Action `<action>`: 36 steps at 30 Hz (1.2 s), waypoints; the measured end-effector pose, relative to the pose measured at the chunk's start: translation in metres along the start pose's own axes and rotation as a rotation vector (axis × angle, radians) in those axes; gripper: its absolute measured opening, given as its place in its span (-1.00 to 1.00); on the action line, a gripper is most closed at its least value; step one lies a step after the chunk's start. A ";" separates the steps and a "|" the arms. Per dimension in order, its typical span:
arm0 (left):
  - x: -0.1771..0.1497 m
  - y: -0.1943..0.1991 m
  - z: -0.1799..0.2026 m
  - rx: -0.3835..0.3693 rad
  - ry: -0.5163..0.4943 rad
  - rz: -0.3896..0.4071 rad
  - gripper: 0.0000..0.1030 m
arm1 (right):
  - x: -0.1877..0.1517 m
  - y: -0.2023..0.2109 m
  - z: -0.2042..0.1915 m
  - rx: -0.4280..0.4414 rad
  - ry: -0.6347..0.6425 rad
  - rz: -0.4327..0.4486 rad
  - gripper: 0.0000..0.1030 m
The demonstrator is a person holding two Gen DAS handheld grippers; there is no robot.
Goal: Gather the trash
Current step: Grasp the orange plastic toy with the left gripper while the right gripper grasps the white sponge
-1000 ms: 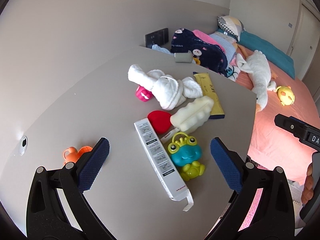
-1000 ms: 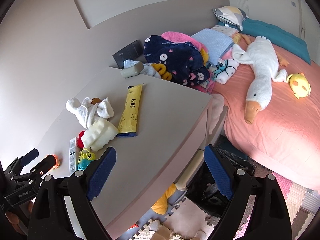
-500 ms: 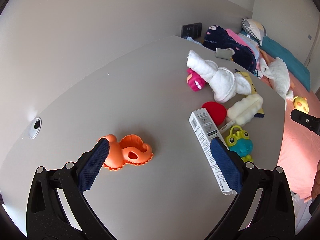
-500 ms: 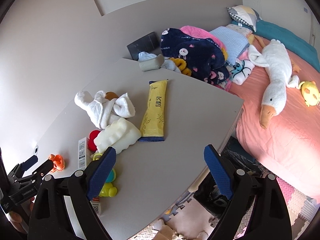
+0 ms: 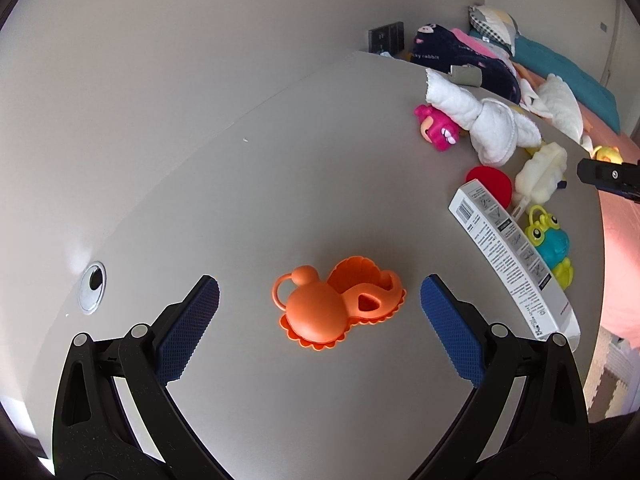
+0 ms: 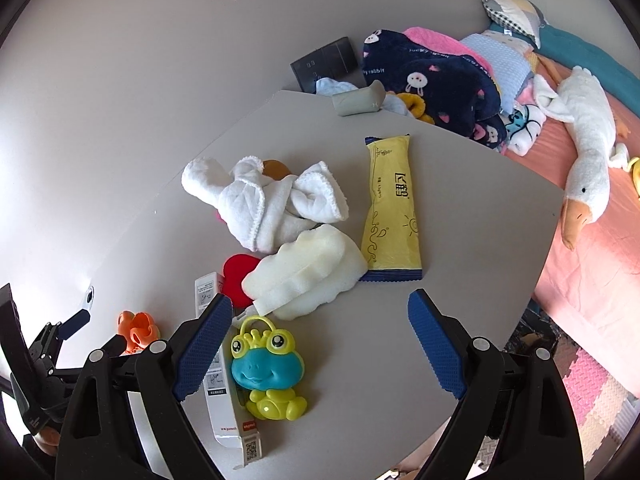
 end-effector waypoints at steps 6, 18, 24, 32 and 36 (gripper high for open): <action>-0.008 -0.010 0.000 -0.023 -0.100 -0.024 0.89 | 0.001 -0.016 -0.007 0.002 -0.047 -0.022 0.74; 0.000 -0.044 -0.002 -0.029 -0.176 -0.051 0.64 | 0.007 -0.049 -0.015 -0.036 -0.114 -0.053 0.73; 0.011 -0.053 -0.005 -0.081 -0.145 -0.058 0.32 | 0.011 -0.061 -0.009 -0.014 -0.189 -0.072 0.40; 0.011 -0.049 -0.013 -0.157 0.005 -0.069 -0.20 | 0.017 -0.062 -0.010 -0.035 -0.155 -0.054 -0.35; 0.007 -0.036 -0.025 -0.168 0.094 -0.036 -0.22 | 0.018 -0.050 -0.018 -0.030 -0.107 -0.021 -0.39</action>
Point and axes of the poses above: each gripper's, at about its wrist camera, not at the fingertips, and y roughly against the way its jaws point, z to its right, x to its top, the point moved 7 cm from there along -y, roughly the way its jaws point, and after that the axes turned 10 degrees about -z, right-handed, at the moved point
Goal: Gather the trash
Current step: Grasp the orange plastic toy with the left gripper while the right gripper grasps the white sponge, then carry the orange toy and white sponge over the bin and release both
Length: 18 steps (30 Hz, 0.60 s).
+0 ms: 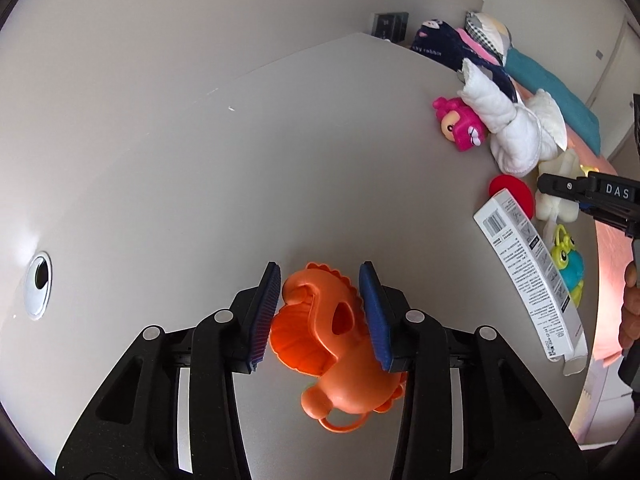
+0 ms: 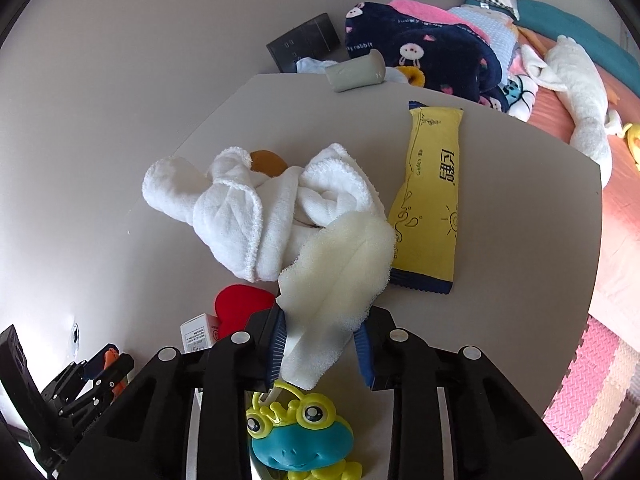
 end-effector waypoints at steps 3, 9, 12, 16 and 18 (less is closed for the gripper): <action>0.006 0.017 -0.005 -0.002 0.031 0.034 -0.28 | 0.004 0.013 -0.005 0.012 0.024 0.032 -0.40; 0.019 0.045 0.010 0.023 0.043 0.114 -0.29 | 0.013 0.045 -0.014 0.039 0.073 0.100 -0.39; 0.026 0.058 0.019 0.020 0.048 0.147 -0.29 | 0.017 0.062 -0.012 0.054 0.085 0.127 -0.40; 0.034 0.073 0.041 0.016 0.026 0.183 -0.29 | 0.019 0.083 -0.006 0.063 0.097 0.159 -0.40; 0.036 0.078 0.054 0.009 0.012 0.194 -0.29 | 0.019 0.093 0.000 0.063 0.098 0.173 -0.40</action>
Point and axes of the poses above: each gripper's, at about its wrist camera, not at the fingertips, and y roughly against the way its jaws point, z to its right, x to its top, the point moved 7 cm from there along -y, roughly the way its jaws point, and after that the axes turned 10 degrees about -z, right-handed, at the moved point
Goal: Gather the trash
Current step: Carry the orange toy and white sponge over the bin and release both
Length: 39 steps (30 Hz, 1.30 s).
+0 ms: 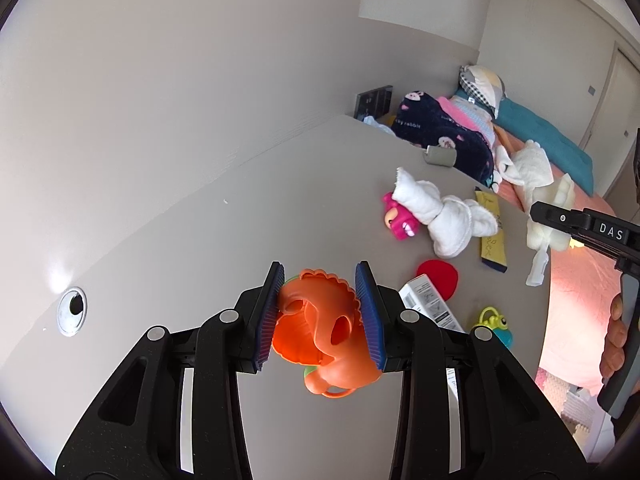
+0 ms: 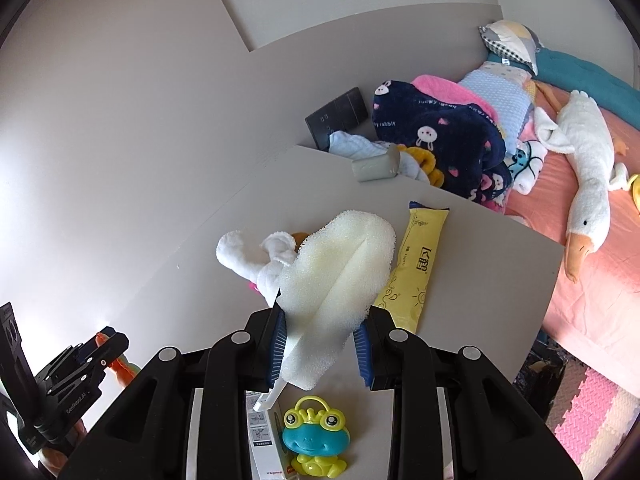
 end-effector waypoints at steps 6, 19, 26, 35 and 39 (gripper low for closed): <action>0.005 0.003 0.043 -0.043 -0.048 0.011 -0.29 | -0.005 0.024 0.023 -0.021 -0.005 0.020 -0.39; 0.004 -0.002 0.142 -0.131 -0.159 -0.015 -0.29 | -0.026 0.070 0.094 -0.081 -0.067 0.054 -0.37; 0.000 -0.005 0.194 -0.170 -0.218 -0.023 -0.29 | -0.036 0.092 0.132 -0.112 -0.103 0.066 -0.36; -0.008 -0.010 0.253 -0.209 -0.289 -0.040 -0.29 | -0.049 0.115 0.179 -0.144 -0.151 0.078 -0.36; -0.011 -0.012 0.278 -0.223 -0.323 -0.048 -0.29 | -0.055 0.125 0.198 -0.155 -0.173 0.085 -0.35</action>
Point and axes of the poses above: each gripper's, at about its wrist camera, not at the fingertips, and y roughly against the way its jaws point, z to its right, x to its top, the point moved 7 cm from there along -y, roughly the way its jaws point, and after that the axes turned 10 degrees about -z, right-handed, at the moved point
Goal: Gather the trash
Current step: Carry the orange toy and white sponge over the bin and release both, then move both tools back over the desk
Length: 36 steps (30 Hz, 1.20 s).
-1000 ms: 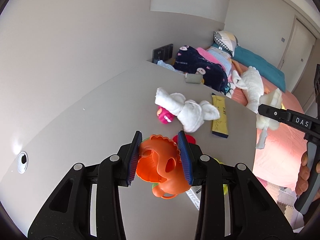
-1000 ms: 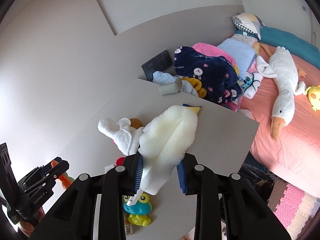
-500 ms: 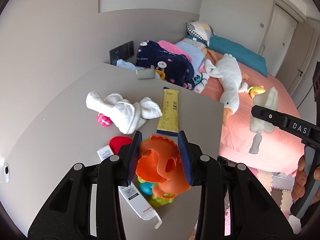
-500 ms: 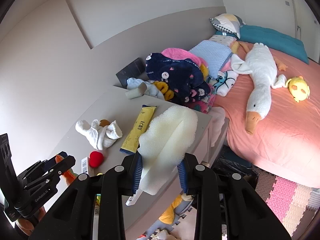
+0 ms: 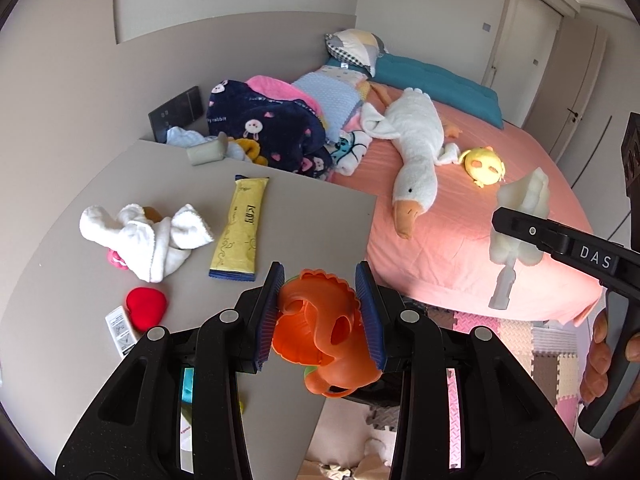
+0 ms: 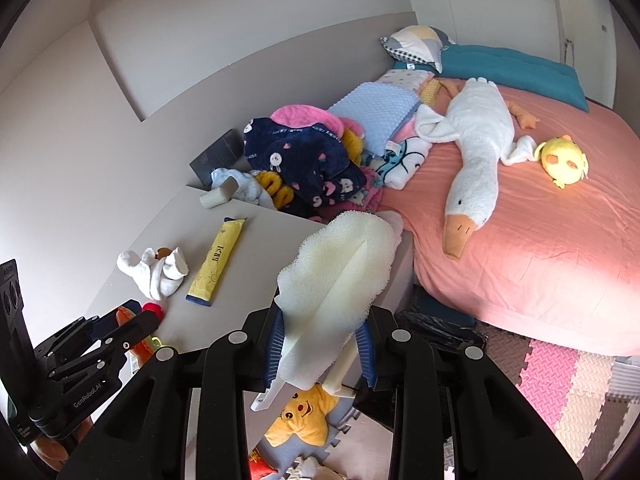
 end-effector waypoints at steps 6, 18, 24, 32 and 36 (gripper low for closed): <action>0.005 -0.011 0.032 -0.018 -0.049 -0.018 -0.29 | -0.002 0.006 0.026 -0.022 -0.024 0.007 -0.35; 0.014 -0.032 0.091 -0.079 -0.142 -0.052 -0.28 | -0.005 0.017 0.075 -0.085 -0.082 0.007 -0.32; 0.018 -0.044 0.119 -0.110 -0.193 -0.077 -0.28 | -0.004 0.019 0.094 -0.111 -0.097 0.004 -0.31; 0.021 -0.061 0.143 -0.078 -0.261 -0.104 0.87 | 0.006 0.017 0.114 -0.195 -0.111 0.005 0.59; 0.022 -0.069 0.137 -0.003 -0.260 -0.104 0.88 | 0.011 0.018 0.127 -0.244 -0.130 0.020 0.63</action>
Point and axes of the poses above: each gripper's, at about its wrist camera, not at the fingertips, and y roughly against the way its jaws point, z to its right, x to its top, the point moved 7 cm from there along -y, roughly the way its jaws point, and after that the axes turned 10 degrees about -z, right-handed, at the moved point
